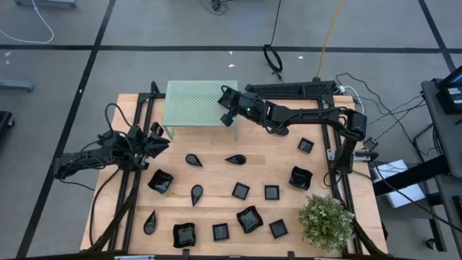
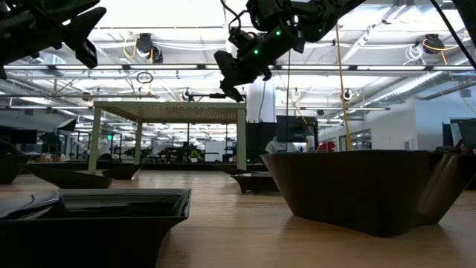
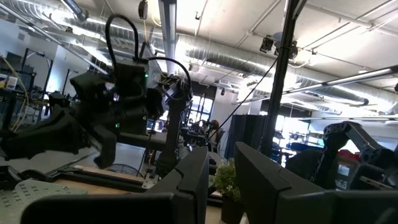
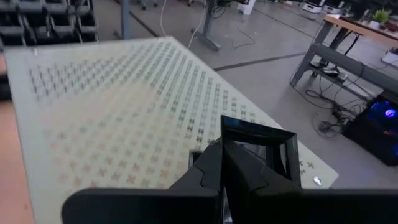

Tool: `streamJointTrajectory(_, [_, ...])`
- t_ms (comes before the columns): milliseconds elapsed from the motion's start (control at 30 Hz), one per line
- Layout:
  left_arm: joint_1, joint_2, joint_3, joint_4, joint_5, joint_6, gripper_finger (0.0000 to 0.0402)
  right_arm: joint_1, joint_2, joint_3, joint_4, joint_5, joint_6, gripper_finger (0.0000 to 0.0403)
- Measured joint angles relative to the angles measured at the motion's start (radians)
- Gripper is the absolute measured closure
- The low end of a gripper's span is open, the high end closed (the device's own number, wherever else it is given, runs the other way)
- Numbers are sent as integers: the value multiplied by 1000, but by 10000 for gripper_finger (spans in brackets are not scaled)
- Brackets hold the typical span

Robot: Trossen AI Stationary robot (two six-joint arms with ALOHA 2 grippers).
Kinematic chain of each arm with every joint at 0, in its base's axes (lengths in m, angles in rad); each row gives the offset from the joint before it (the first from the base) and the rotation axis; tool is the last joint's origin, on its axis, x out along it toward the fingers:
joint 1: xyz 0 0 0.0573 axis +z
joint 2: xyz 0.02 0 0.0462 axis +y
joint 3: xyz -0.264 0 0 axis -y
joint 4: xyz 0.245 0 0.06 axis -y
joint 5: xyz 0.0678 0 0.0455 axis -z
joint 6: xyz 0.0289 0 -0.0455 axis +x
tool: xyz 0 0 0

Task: Pick & Place Mini shaped plates
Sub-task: Stack the square plate on top of the square plate on the shelf

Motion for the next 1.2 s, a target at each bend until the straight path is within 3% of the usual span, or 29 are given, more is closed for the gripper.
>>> streamJointTrajectory(167, [0,0,0,0,0,0,321,0,-1,23,-9,31,26,403])
streamJointTrajectory(367, [0,0,0,0,0,0,321,-1,-1,24,-59,46,171,403])
streamJointTrajectory(500, [0,0,0,0,0,0,321,0,-1,24,-65,-2,175,403])
streamJointTrajectory(1200, [0,0,0,0,0,0,321,-2,-1,24,-65,-37,145,393])
